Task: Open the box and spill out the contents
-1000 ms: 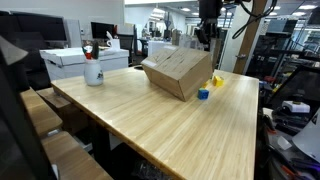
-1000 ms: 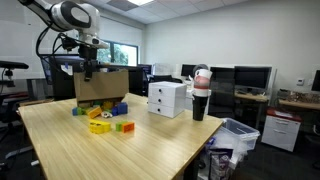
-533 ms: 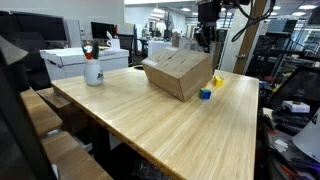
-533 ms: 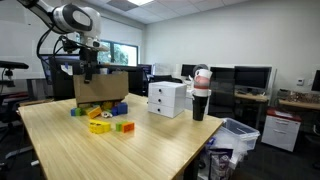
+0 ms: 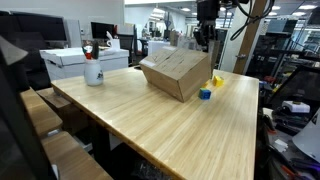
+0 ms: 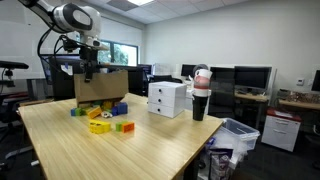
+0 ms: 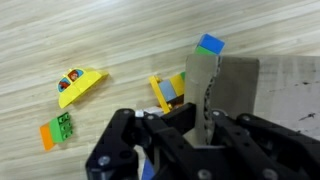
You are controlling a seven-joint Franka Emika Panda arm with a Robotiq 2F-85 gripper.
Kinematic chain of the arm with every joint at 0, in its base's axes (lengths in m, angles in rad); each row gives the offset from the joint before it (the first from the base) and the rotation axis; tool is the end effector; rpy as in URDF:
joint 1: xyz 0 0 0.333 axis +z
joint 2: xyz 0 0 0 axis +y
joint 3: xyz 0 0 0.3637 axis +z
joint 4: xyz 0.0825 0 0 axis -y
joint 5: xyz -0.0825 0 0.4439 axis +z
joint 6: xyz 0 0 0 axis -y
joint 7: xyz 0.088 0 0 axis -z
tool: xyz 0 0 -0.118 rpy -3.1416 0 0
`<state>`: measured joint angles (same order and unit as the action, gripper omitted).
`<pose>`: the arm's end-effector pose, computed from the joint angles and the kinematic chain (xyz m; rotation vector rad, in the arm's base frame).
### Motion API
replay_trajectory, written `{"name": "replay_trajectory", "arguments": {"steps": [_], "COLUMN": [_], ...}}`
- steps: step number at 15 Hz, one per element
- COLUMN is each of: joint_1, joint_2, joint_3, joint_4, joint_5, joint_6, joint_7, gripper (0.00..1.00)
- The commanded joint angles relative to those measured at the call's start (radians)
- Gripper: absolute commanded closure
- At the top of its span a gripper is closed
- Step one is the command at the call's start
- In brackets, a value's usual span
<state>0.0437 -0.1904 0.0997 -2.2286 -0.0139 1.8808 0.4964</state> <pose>0.5089 0.0735 0.4486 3.0074 -0.5333 -0.2150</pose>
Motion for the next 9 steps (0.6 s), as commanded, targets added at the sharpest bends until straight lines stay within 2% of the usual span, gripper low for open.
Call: {"name": "replay_trajectory", "arguments": {"steps": [1,9], "joint_1": [0.008,0.046], "joint_2": [-0.023,-0.057], "joint_3": [0.014,0.069], "joint_4": [0.024,0.080], "joint_5": [0.017,0.003], "joint_6": [-0.005,0.009], "joint_7": [0.002,0.005], "gripper": [0.96,0.96]}}
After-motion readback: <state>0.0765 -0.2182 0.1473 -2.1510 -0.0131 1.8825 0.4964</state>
